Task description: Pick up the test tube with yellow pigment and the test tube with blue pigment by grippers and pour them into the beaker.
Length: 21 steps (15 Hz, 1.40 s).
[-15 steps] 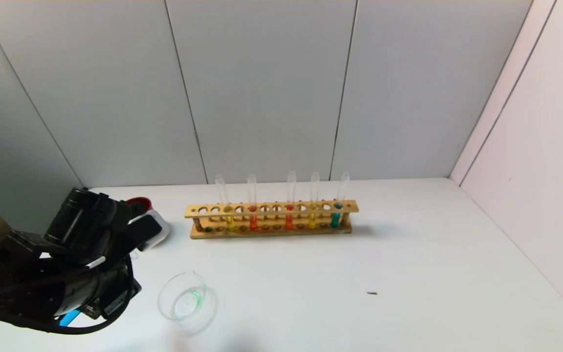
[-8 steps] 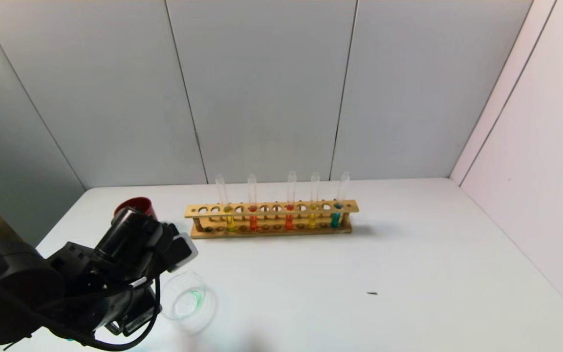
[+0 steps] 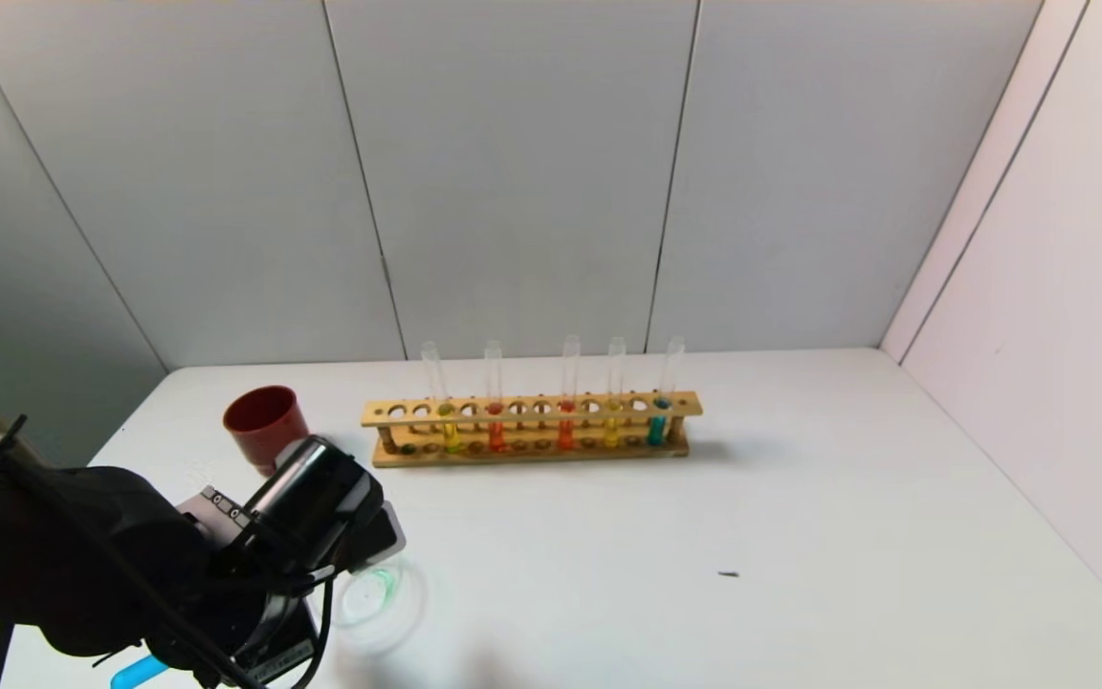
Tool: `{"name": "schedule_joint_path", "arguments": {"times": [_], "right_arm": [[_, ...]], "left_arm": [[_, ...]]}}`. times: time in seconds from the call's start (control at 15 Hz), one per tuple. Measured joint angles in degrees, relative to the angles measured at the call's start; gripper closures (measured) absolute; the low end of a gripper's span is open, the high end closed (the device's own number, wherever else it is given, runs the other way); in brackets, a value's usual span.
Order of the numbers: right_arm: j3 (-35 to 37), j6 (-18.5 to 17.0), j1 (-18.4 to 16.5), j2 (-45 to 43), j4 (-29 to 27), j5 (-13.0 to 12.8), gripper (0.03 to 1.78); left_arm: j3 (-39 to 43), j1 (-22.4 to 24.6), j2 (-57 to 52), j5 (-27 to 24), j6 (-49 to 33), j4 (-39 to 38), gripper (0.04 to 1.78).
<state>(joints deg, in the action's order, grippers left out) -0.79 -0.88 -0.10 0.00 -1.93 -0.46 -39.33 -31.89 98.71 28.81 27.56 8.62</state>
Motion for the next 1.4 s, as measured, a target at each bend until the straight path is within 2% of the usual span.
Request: {"name": "schedule_joint_path", "arguments": {"times": [0.4, 0.73, 0.87, 1.4], "right_arm": [[0.0, 0.0, 0.0, 0.0, 0.0, 0.02, 0.11], [0.0, 0.0, 0.0, 0.0, 0.0, 0.05, 0.11], [0.0, 0.0, 0.0, 0.0, 0.0, 0.02, 0.11], [0.0, 0.0, 0.0, 0.0, 0.0, 0.02, 0.11]], "left_arm": [[-4.16, -0.22, 4.24, 0.49, 0.07, 3.86, 1.5], [-10.39, -0.16, 7.83, 1.29, -0.02, 11.85, 1.5], [-11.82, -0.13, 9.51, 2.86, 0.27, 13.65, 1.5], [-17.12, -0.09, 13.51, 3.66, 0.55, 19.82, 1.5]]}}
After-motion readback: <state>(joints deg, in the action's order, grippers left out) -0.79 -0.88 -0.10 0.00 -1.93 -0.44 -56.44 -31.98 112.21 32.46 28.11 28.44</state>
